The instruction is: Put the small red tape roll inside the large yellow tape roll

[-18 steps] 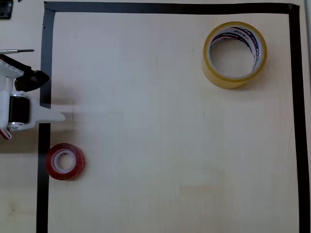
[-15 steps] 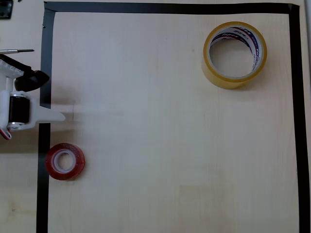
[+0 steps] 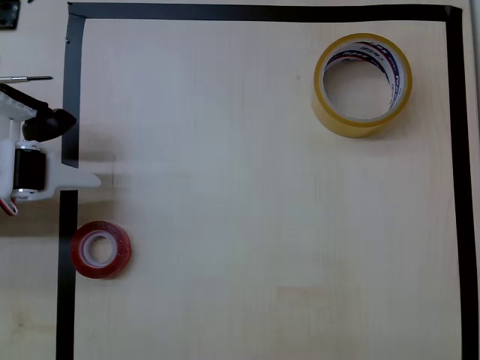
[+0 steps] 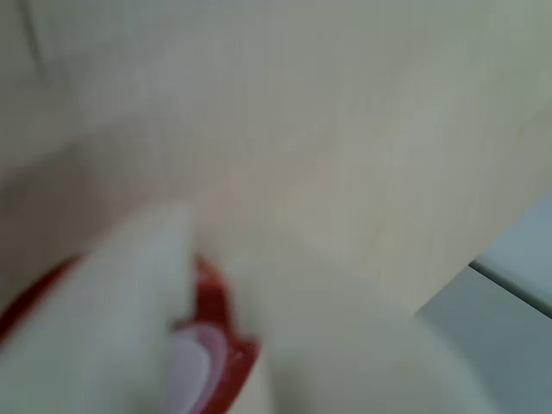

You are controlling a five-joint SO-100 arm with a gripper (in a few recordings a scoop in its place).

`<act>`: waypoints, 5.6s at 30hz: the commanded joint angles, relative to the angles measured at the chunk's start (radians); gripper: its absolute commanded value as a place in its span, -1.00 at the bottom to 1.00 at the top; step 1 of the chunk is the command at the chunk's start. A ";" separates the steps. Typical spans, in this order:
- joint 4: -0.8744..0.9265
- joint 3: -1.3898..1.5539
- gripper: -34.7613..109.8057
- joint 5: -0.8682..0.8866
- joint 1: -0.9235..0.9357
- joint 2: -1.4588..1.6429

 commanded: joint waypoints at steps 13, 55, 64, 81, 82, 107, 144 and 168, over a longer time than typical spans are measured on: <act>0.176 -0.284 -0.52 0.000 0.089 0.017; 0.144 -0.773 -0.52 -0.011 0.419 -0.888; 0.120 -0.876 -0.52 -0.020 0.497 -1.108; -0.037 -0.811 -0.45 -0.012 0.453 -1.230; -0.041 -0.810 -0.45 -0.012 0.454 -1.230; -0.097 -0.678 -0.36 0.041 0.414 -1.192; -0.161 -0.683 -0.37 0.049 0.374 -1.445; 0.057 -0.959 -0.52 0.048 0.291 -1.186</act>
